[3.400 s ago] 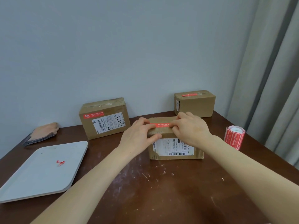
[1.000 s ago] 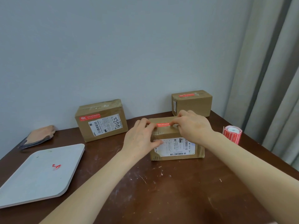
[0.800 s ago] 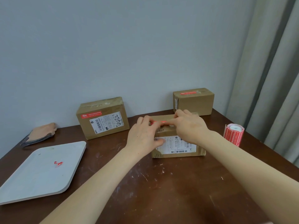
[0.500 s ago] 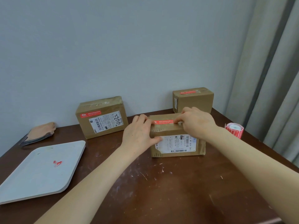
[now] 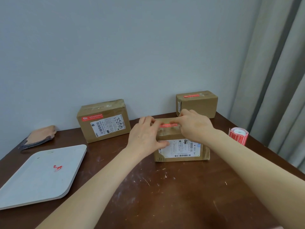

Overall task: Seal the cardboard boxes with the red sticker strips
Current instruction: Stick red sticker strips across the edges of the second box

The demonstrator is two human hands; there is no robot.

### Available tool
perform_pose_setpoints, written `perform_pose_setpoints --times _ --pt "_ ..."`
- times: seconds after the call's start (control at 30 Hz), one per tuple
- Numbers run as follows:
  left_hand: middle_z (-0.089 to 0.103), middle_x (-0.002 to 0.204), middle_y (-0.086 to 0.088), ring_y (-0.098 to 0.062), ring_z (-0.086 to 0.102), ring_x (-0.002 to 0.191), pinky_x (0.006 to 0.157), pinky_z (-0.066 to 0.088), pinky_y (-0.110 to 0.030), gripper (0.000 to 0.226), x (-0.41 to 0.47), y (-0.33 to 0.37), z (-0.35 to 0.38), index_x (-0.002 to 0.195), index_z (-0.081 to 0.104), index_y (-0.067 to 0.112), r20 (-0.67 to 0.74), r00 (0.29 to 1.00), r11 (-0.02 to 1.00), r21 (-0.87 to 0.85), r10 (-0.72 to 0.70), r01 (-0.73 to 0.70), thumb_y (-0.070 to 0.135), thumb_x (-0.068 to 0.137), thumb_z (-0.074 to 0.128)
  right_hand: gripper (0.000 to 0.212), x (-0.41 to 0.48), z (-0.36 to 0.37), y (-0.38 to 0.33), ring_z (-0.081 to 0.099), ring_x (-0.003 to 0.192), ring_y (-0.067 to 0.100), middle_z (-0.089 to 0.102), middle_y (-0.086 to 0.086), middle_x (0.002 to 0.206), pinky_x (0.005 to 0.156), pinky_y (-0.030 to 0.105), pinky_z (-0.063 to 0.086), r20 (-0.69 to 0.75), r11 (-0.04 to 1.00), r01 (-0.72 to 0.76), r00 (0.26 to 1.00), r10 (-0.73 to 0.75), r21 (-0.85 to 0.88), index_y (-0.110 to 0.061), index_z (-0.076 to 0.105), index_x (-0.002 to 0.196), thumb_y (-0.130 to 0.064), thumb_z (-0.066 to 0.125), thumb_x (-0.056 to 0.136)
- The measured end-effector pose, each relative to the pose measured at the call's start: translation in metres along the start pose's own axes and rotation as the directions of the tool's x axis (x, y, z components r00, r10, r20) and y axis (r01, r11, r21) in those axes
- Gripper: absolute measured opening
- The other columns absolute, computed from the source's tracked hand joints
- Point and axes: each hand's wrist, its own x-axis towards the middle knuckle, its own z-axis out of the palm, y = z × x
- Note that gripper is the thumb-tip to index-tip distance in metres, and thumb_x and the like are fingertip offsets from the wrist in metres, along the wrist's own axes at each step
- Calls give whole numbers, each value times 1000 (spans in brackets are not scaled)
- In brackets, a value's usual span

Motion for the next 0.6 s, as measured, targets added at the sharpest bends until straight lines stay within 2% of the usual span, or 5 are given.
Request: perform_pose_setpoints --times 0.07,0.13,0.27,0.43,0.6 --pt "44 124 4 -15 38 116 86 40 -27 69 4 3 1 131 44 35 27 1000 1000 -1 10 -10 69 71 57 52 4 5 -6 42 111 23 46 3 116 84 38 43 12 999 27 1000 -27 -33 -51 38 138 -19 38 97" --pt "43 125 3 -16 38 117 85 41 -28 70 6 3 3 130 46 33 64 998 1000 -13 -28 29 71 71 56 49 7 7 -4 42 112 23 46 2 116 89 39 41 21 999 -5 1000 6 -37 -53 41 135 -21 37 99" --pt "42 127 5 -13 37 118 82 47 -28 79 3 -3 3 131 47 24 81 994 997 -21 -74 76 73 70 56 43 7 3 6 42 112 23 47 1 116 80 34 36 36 996 -92 995 92 6 -46 52 130 -20 38 99" --pt "43 126 3 -15 38 115 80 41 -25 69 2 3 3 132 43 33 36 999 1000 -21 3 -2 66 73 57 51 3 6 -4 43 109 23 46 3 117 88 38 43 -4 1000 0 1000 0 -21 -52 40 135 -18 36 97" --pt "43 127 4 -14 38 117 81 44 -27 75 2 -2 3 130 48 25 57 994 996 -10 -89 90 71 71 57 40 3 5 5 42 112 23 47 3 117 79 33 35 1 996 -92 996 92 -16 -41 56 127 -21 37 98"
